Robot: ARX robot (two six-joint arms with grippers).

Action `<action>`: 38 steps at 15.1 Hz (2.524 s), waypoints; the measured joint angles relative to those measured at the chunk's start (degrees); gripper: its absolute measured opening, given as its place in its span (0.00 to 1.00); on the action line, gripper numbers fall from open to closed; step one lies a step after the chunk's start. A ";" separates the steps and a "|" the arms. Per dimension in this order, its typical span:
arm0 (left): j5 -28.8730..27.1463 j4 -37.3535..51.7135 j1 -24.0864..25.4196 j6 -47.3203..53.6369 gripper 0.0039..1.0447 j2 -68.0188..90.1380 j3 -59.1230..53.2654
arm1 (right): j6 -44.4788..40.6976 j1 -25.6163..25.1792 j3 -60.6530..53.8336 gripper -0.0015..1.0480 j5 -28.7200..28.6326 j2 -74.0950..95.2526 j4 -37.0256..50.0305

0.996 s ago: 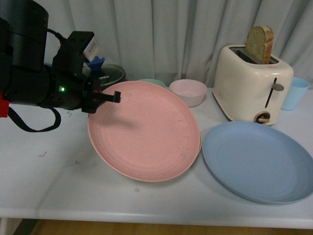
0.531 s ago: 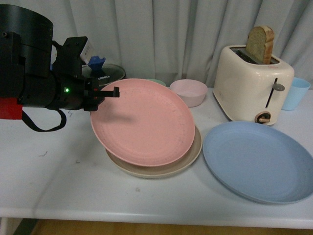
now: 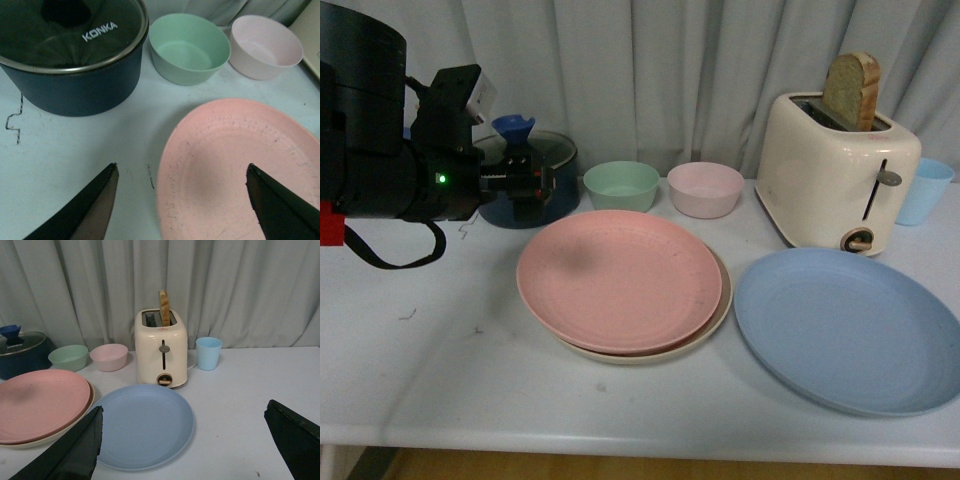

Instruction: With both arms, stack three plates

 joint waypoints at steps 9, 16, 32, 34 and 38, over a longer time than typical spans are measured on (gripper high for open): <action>-14.40 20.98 2.43 3.76 0.57 -41.07 -32.39 | 0.00 0.00 0.00 0.94 0.00 0.00 0.02; -9.35 21.59 8.00 3.93 0.01 -55.52 -49.90 | 0.00 0.00 0.00 0.94 0.02 0.00 0.00; -8.72 -1.14 7.72 3.98 0.01 -90.64 -61.42 | 0.00 0.00 0.00 0.94 0.00 0.00 0.00; -8.72 -4.57 7.72 3.98 0.01 -94.62 -61.42 | 0.00 0.00 0.00 0.94 0.00 0.00 0.00; -8.72 -12.22 7.72 3.98 0.01 -102.16 -61.44 | 0.00 0.00 0.00 0.94 0.00 0.00 0.00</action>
